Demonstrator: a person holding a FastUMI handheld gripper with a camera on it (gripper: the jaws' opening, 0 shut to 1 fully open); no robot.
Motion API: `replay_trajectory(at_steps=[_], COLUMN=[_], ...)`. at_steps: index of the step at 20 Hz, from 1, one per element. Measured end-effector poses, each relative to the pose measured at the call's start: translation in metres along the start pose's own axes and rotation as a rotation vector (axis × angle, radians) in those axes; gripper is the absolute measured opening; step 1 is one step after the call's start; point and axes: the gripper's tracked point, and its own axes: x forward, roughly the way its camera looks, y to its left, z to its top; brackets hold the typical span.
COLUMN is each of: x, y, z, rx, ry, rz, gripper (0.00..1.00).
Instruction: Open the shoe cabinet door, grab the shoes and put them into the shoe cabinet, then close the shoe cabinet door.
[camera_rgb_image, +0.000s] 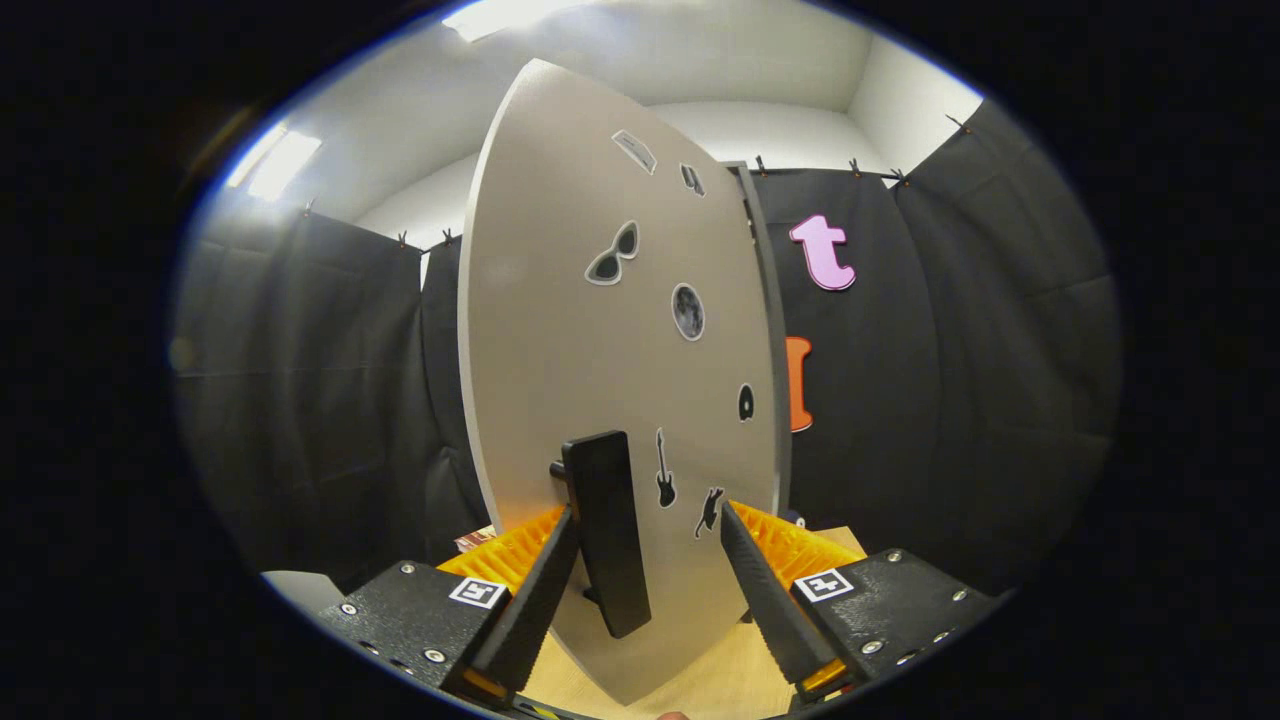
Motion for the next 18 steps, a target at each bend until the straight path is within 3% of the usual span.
replay_trajectory(at_steps=[8,13,18], x=[0.055,0.096,0.129], y=[0.048,0.076,0.099], z=[-0.006,-0.008,-0.009], rx=[-0.028,-0.042,-0.047], ry=[0.010,0.012,0.005], rz=[0.045,0.023,-0.051], gripper=[0.95,0.95,0.95])
